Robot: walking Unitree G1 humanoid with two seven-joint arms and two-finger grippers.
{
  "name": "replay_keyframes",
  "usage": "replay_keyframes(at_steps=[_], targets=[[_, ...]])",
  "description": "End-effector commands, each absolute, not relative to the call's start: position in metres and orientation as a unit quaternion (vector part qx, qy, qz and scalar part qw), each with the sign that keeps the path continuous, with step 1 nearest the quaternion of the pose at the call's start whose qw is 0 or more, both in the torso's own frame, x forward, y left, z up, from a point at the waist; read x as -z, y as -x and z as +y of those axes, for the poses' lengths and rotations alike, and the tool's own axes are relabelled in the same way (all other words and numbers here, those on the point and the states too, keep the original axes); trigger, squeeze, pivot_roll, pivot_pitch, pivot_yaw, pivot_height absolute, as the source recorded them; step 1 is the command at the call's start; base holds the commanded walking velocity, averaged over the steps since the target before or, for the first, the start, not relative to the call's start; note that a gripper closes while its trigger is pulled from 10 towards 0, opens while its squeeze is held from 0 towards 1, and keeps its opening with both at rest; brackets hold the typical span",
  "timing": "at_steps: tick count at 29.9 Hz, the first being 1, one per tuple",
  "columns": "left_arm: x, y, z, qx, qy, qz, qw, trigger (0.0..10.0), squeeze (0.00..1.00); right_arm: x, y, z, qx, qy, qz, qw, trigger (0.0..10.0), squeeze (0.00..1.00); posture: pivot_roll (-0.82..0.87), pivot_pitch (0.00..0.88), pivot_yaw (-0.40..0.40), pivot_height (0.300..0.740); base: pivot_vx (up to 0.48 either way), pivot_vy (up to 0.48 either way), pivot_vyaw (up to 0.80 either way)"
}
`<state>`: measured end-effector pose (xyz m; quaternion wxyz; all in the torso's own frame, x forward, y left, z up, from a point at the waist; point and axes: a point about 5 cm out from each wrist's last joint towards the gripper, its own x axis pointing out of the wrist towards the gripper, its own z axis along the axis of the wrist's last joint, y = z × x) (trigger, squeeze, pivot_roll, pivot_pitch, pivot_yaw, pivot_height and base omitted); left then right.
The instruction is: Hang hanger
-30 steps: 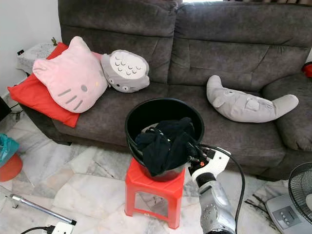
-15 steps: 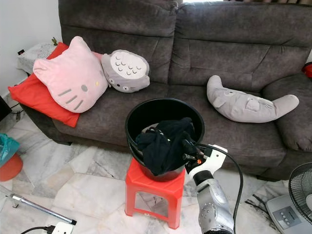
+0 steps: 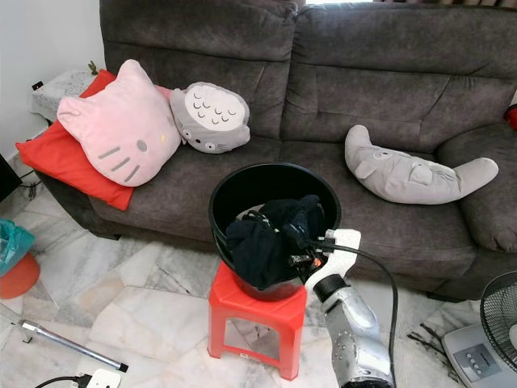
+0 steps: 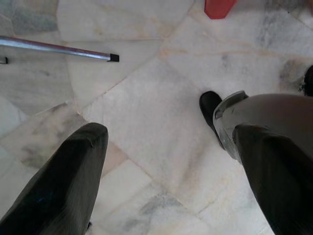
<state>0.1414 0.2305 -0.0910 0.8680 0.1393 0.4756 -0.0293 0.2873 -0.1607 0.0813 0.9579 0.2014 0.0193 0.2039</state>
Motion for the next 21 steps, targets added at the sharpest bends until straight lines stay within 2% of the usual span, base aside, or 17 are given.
replay_keyframes(at_steps=[1,12,21], targets=[[0.091,-0.141,0.230,0.033,-0.146,0.477,0.866,10.0,0.00,-0.098,-0.294,-0.166,-0.206,-0.189,-0.009,0.960,0.0,0.00,-0.13,0.000,0.013,0.740,0.000,0.000,0.00],[0.093,-0.139,0.228,0.036,-0.148,0.478,0.865,10.0,0.00,-0.143,-0.308,-0.189,-0.208,-0.130,-0.079,0.966,0.0,0.00,-0.13,0.000,0.020,0.740,0.000,0.000,0.00],[0.093,-0.134,0.232,0.033,-0.149,0.483,0.863,10.0,0.00,-0.188,-0.320,-0.194,-0.224,-0.078,-0.138,0.962,0.0,0.00,-0.13,0.000,0.021,0.740,0.000,0.000,0.00]])
